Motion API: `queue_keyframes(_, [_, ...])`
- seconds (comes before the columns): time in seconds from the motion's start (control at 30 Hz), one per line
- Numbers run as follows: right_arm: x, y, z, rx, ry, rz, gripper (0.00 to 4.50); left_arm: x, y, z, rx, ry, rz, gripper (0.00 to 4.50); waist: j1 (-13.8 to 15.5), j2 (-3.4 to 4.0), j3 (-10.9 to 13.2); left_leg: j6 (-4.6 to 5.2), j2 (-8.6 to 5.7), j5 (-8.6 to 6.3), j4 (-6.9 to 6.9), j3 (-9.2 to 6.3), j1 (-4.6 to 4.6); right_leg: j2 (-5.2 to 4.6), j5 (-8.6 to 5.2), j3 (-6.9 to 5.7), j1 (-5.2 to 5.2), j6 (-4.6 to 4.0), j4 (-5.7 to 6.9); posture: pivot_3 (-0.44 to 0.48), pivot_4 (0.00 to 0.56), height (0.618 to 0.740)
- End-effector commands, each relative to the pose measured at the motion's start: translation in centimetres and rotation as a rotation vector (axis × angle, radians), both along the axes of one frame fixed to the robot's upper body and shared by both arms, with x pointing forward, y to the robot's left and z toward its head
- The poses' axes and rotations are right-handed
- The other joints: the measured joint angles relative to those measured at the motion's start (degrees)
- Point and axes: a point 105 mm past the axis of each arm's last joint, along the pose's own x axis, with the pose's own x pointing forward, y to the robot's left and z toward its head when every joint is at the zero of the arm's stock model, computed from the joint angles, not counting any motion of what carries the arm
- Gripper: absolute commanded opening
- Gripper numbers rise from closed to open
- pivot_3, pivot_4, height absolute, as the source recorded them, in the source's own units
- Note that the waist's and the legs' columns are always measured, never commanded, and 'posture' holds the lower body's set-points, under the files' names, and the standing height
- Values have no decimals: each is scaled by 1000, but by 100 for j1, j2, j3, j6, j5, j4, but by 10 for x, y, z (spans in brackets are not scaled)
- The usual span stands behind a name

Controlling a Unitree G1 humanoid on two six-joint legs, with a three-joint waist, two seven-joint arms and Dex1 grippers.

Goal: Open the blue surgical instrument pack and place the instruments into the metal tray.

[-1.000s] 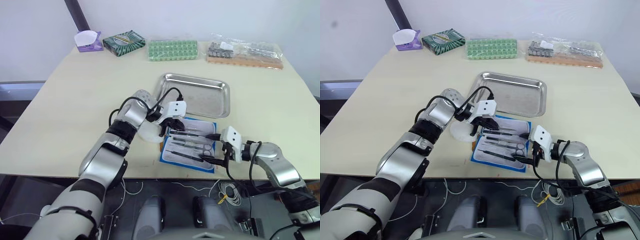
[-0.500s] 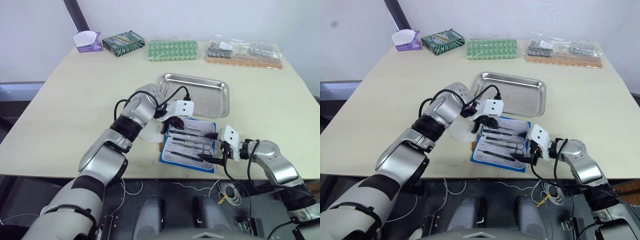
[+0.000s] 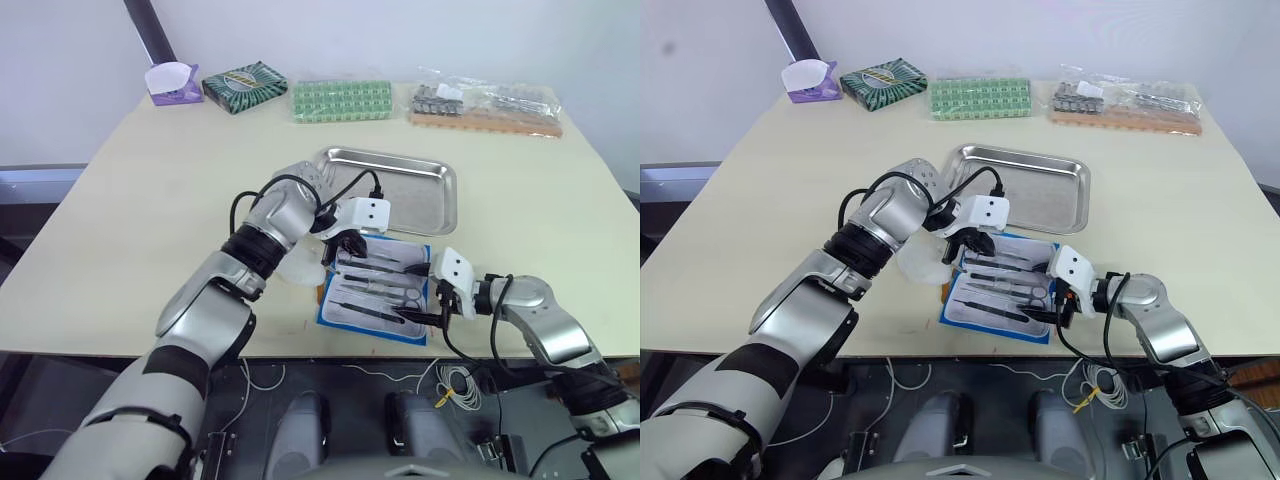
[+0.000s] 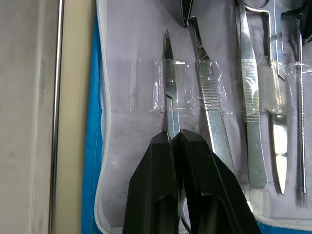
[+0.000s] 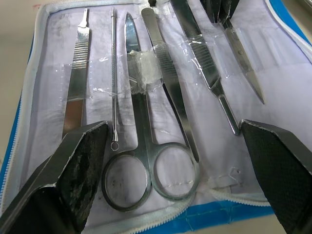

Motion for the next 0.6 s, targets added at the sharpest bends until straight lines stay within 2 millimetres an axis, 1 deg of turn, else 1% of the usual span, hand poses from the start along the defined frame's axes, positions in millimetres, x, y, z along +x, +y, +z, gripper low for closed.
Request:
queue_keyframes(0.03, [-10,-8,-44,-118,148,-46,4500,3,-8,27,-7,-79,-36,89,0,0,0,0,0,0,0,0,0,0,0,0,0,0,0,0,150,740])
queue_keyframes(0.33, [-11,-6,-48,-130,160,-42,4500,7,-5,27,20,-102,-50,89,-7,0,0,0,2,0,0,0,2,2,0,3,0,0,0,0,150,740])
queue_keyframes(0.6, [-12,-4,-48,-124,163,-43,4500,11,-2,20,57,-124,-85,89,-46,0,0,0,3,0,0,1,2,5,1,3,0,-2,1,0,150,740])
